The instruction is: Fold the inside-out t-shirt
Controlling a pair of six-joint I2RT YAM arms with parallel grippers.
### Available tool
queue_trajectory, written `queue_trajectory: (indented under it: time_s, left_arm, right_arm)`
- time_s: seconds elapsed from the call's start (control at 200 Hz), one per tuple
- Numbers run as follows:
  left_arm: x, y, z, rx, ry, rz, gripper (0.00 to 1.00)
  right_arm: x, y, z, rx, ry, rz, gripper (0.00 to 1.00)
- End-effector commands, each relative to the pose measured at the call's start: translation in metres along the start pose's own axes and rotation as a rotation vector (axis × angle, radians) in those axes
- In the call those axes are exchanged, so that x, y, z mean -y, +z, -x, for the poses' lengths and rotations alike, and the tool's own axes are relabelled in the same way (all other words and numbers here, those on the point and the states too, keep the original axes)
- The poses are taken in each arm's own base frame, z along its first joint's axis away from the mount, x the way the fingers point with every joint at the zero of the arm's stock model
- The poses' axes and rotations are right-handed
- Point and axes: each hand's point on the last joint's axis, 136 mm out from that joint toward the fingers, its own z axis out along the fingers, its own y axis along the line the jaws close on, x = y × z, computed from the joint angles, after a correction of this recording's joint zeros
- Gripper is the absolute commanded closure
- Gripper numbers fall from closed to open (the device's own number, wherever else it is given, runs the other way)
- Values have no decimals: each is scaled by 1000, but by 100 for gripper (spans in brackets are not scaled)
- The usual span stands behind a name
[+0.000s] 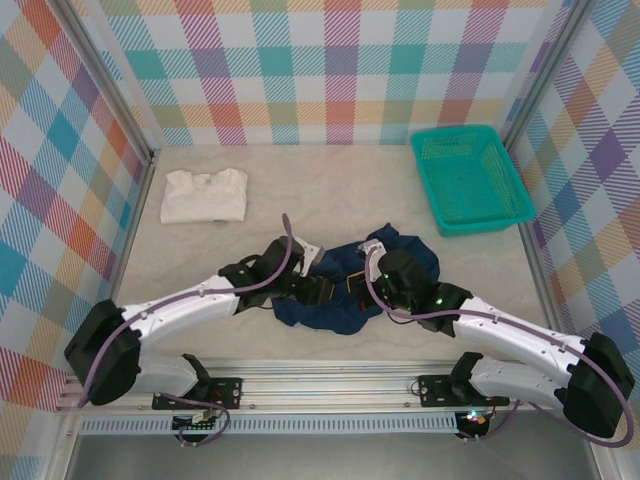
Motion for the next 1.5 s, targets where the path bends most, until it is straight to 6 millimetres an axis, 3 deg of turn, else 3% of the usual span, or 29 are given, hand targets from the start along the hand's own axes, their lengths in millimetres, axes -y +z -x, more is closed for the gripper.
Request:
queue_trajectory:
  time_s: [0.0, 0.065, 0.27, 0.395, 0.76, 0.87, 1.11, 1.27, 1.385, 1.495]
  left_arm:
    - [-12, 5, -1, -44, 63, 106, 47]
    - [-18, 7, 0, -55, 76, 148, 53]
    - [-37, 1, -3, -60, 88, 253, 88]
    - [-45, -10, -5, -18, 34, 273, 99]
    - [-63, -54, -11, 186, -157, 214, 100]
    - [-56, -73, 5, 339, -198, 127, 100]
    - [-33, -104, 22, 551, -247, -68, 100]
    - [-34, -99, 17, 508, -236, -54, 100]
    - [-27, -96, 18, 486, -236, -88, 100]
    - [-25, -97, 19, 467, -227, -87, 100]
  right_arm:
    - [-2, -4, 8, 29, 13, 14, 100]
    - [-1, -4, 8, 31, 12, 8, 100]
    - [6, -11, 11, 49, 0, -30, 100]
    - [12, -13, 10, 53, -6, -57, 100]
    - [27, -16, 4, 70, 2, -123, 100]
    - [27, -12, -1, 68, 15, -110, 100]
    - [16, 2, -12, 31, 7, -32, 100]
    - [-6, 11, -15, -13, -29, 82, 100]
    - [-35, 21, -18, -50, -67, 211, 81]
    - [-47, 33, -23, -74, -100, 237, 66]
